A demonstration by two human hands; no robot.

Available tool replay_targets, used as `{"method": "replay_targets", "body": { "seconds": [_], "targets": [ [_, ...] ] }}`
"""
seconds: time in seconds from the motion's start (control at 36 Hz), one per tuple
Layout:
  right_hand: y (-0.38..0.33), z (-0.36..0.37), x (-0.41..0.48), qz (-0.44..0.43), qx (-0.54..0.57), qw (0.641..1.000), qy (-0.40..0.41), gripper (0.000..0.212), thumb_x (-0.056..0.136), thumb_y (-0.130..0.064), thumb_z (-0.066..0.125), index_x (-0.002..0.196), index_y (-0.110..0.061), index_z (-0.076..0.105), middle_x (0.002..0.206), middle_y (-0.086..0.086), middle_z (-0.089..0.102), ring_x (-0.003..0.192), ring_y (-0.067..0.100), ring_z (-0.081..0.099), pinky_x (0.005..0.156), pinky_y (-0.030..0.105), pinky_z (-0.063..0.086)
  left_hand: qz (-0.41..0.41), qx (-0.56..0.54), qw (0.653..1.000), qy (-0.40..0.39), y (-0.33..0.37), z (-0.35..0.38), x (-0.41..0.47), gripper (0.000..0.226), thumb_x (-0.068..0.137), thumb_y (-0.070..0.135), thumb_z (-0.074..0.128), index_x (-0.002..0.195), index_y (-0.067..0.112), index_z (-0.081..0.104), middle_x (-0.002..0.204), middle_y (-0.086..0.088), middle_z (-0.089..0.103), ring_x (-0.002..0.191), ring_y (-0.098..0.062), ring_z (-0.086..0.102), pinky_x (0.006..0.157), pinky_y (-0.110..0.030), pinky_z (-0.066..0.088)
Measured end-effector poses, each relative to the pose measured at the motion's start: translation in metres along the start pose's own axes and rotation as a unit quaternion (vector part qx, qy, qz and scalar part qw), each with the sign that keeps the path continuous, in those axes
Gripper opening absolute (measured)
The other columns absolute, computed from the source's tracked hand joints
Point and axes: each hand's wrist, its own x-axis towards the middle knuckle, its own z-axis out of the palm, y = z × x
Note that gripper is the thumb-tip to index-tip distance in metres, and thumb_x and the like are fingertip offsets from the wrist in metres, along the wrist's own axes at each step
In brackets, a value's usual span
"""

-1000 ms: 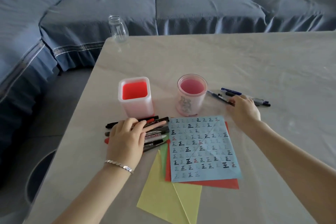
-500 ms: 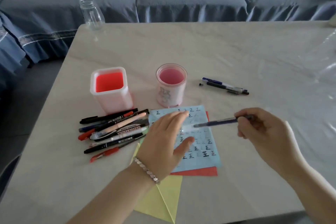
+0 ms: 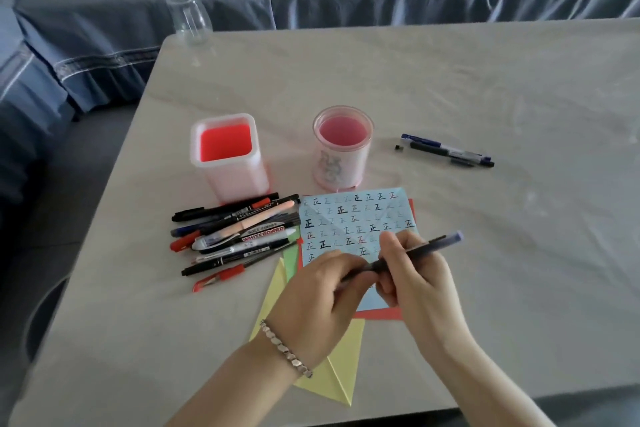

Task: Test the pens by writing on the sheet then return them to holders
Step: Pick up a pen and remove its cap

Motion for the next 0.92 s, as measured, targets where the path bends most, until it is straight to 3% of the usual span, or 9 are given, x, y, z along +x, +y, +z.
{"method": "replay_targets", "body": {
  "seconds": [0.08, 0.17, 0.28, 0.44, 0.53, 0.61, 0.69, 0.78, 0.92],
  "targets": [
    [0.005, 0.005, -0.004, 0.019, 0.013, 1.000, -0.005, 0.031, 0.093, -0.018, 0.048, 0.065, -0.009, 0.039, 0.041, -0.002, 0.037, 0.039, 0.010, 0.032, 0.047, 0.026, 0.034, 0.008, 0.007, 1.000, -0.017, -0.001, -0.002, -0.005, 0.029, 0.090, 0.036, 0.042, 0.084, 0.016, 0.063, 0.067, 0.024, 0.049, 0.067, 0.008, 0.050, 0.059, -0.003, 0.034],
    [0.009, 0.009, -0.009, 0.023, 0.007, 1.000, -0.014, 0.032, 0.089, -0.014, 0.056, 0.061, -0.008, 0.042, 0.039, 0.000, 0.035, 0.037, 0.011, 0.031, 0.042, 0.019, 0.038, 0.037, 0.015, 0.998, -0.038, 0.004, -0.002, -0.009, 0.025, 0.093, 0.030, 0.038, 0.093, 0.019, 0.060, 0.060, 0.029, 0.048, 0.061, 0.017, 0.050, 0.055, 0.000, 0.032],
    [0.011, 0.010, -0.009, 0.018, 0.026, 0.999, -0.001, 0.040, 0.089, -0.005, 0.053, 0.056, -0.011, 0.032, 0.040, -0.001, 0.031, 0.036, 0.010, 0.028, 0.036, 0.015, 0.028, 0.040, 0.020, 0.998, -0.036, 0.001, -0.001, -0.014, 0.016, 0.090, 0.042, 0.033, 0.097, 0.035, 0.046, 0.058, 0.007, 0.058, 0.048, -0.006, 0.051, 0.043, -0.010, 0.030],
    [0.013, 0.008, -0.004, -0.018, 0.019, 0.999, -0.034, 0.046, 0.088, 0.000, 0.054, 0.051, -0.017, 0.031, 0.037, -0.006, 0.031, 0.032, 0.007, 0.029, 0.037, 0.016, 0.029, 0.043, 0.017, 0.998, -0.050, -0.004, -0.005, -0.013, 0.024, 0.087, 0.051, 0.033, 0.099, 0.035, 0.047, 0.047, 0.012, 0.046, 0.037, -0.003, 0.039, 0.041, -0.009, 0.023],
    [0.014, 0.006, -0.004, -0.048, -0.002, 0.998, -0.049, 0.044, 0.080, -0.010, 0.058, 0.047, -0.023, 0.033, 0.037, -0.007, 0.031, 0.034, 0.009, 0.029, 0.040, 0.020, 0.028, 0.038, 0.041, 0.997, -0.062, -0.006, -0.008, -0.016, 0.031, 0.084, 0.059, 0.027, 0.101, 0.039, 0.043, 0.052, 0.013, 0.049, 0.041, -0.005, 0.041, 0.043, -0.012, 0.025],
    [0.012, 0.001, -0.004, -0.047, 0.032, 0.998, 0.012, 0.043, 0.089, 0.000, 0.054, 0.055, -0.016, 0.033, 0.037, -0.001, 0.030, 0.032, 0.010, 0.025, 0.036, 0.018, 0.023, 0.001, 0.044, 0.997, -0.057, -0.009, -0.013, -0.021, 0.032, 0.084, 0.063, 0.019, 0.095, 0.038, 0.035, 0.054, 0.012, 0.047, 0.044, -0.005, 0.043, 0.044, -0.015, 0.026],
    [0.010, -0.008, -0.001, -0.043, 0.045, 0.995, 0.076, 0.034, 0.091, -0.007, 0.051, 0.062, -0.010, 0.033, 0.040, 0.003, 0.030, 0.033, 0.008, 0.025, 0.034, 0.015, 0.022, -0.036, 0.089, 0.995, -0.016, -0.024, -0.016, -0.022, 0.026, 0.091, 0.047, 0.020, 0.096, 0.027, 0.035, 0.068, 0.014, 0.044, 0.056, 0.000, 0.043, 0.048, -0.014, 0.027],
    [0.017, -0.019, 0.001, -0.031, 0.028, 0.994, 0.102, 0.027, 0.091, -0.010, 0.052, 0.068, -0.010, 0.038, 0.039, 0.000, 0.034, 0.035, 0.008, 0.027, 0.037, 0.015, 0.024, -0.057, 0.188, 0.980, 0.035, -0.044, -0.013, -0.022, 0.004, 0.092, 0.012, 0.043, 0.096, 0.012, 0.046, 0.082, 0.006, 0.048, 0.077, -0.011, 0.050, 0.061, -0.016, 0.034],
    [0.030, -0.032, 0.000, -0.010, -0.002, 0.995, 0.099, 0.015, 0.091, -0.005, 0.051, 0.076, -0.011, 0.049, 0.041, -0.002, 0.044, 0.038, 0.010, 0.036, 0.040, 0.015, 0.032, 0.026, 0.330, 0.939, 0.091, -0.073, -0.001, -0.027, 0.044, 0.065, 0.001, 0.077, 0.090, 0.017, 0.045, 0.072, 0.003, 0.064, 0.075, -0.022, 0.054, 0.063, -0.031, 0.046]
  ]
}}
